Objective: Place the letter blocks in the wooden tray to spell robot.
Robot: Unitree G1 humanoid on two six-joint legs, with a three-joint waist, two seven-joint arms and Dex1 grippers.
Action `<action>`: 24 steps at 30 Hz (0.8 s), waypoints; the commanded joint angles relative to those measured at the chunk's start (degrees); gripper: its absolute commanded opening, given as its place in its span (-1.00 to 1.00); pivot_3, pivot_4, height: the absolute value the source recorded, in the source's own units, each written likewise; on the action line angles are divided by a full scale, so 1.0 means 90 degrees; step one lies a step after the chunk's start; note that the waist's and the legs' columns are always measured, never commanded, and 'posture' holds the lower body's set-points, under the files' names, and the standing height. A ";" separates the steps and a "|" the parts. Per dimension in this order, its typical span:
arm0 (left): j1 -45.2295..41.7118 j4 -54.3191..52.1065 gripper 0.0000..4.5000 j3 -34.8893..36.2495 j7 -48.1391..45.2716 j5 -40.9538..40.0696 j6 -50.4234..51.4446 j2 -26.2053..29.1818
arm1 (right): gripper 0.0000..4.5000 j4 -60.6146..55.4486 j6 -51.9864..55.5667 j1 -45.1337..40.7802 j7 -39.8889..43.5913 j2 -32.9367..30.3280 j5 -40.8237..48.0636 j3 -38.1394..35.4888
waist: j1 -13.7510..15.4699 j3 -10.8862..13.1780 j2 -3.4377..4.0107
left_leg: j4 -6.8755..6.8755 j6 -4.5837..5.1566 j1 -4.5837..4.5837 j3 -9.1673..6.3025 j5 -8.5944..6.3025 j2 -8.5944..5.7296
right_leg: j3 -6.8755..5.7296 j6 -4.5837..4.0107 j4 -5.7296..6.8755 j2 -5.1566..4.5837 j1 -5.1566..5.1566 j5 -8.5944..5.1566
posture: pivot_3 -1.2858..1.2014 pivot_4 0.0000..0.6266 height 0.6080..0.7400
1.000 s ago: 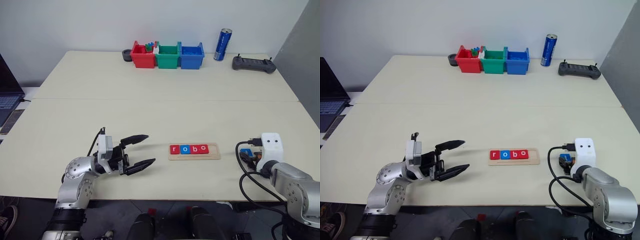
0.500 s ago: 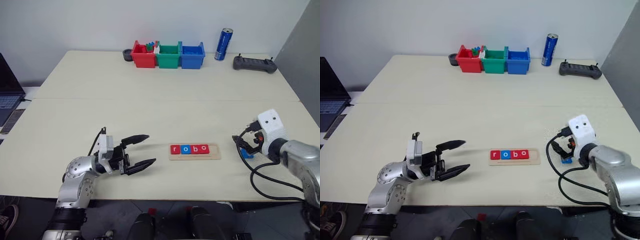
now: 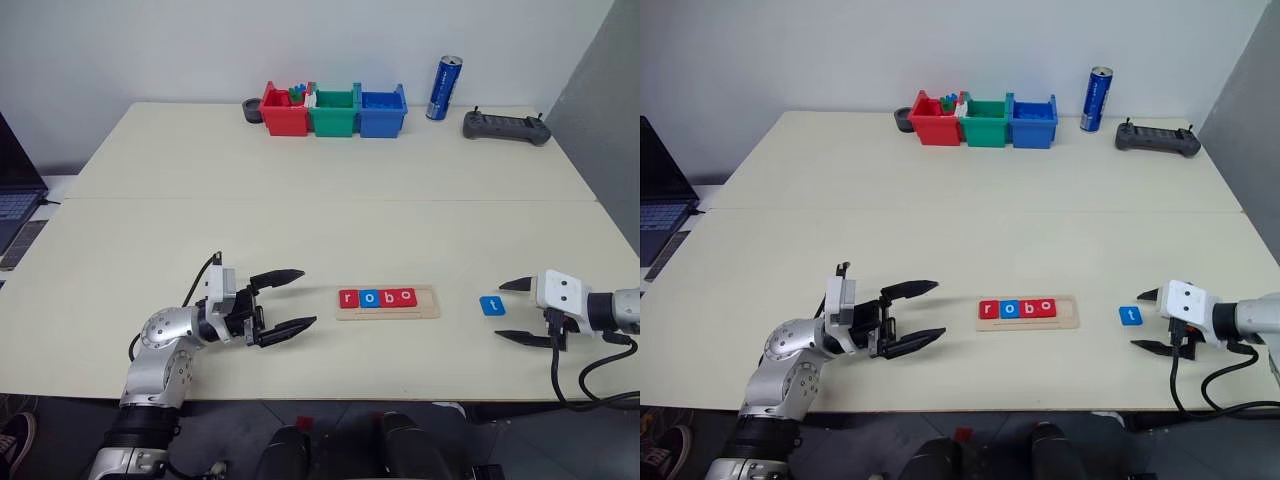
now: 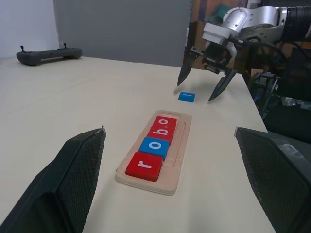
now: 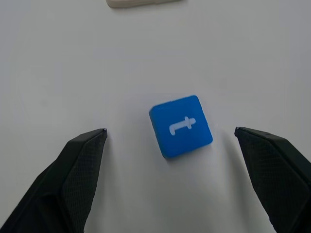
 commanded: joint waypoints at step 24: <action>0.0096 -0.0189 1.00 0.0069 -0.0072 -0.0001 -0.0051 0.0030 | -0.34 0.1226 -0.0193 -0.1217 0.0804 0.0471 -0.0100 0.0343 | 0.0046 -0.0001 0.0001 | 0.0004 -0.0001 -0.0001 -0.0003 0.0000 -0.0002 | -0.0001 -0.0001 0.0001 -0.0004 0.0002 0.0001 | 0.03 -0.52 1.00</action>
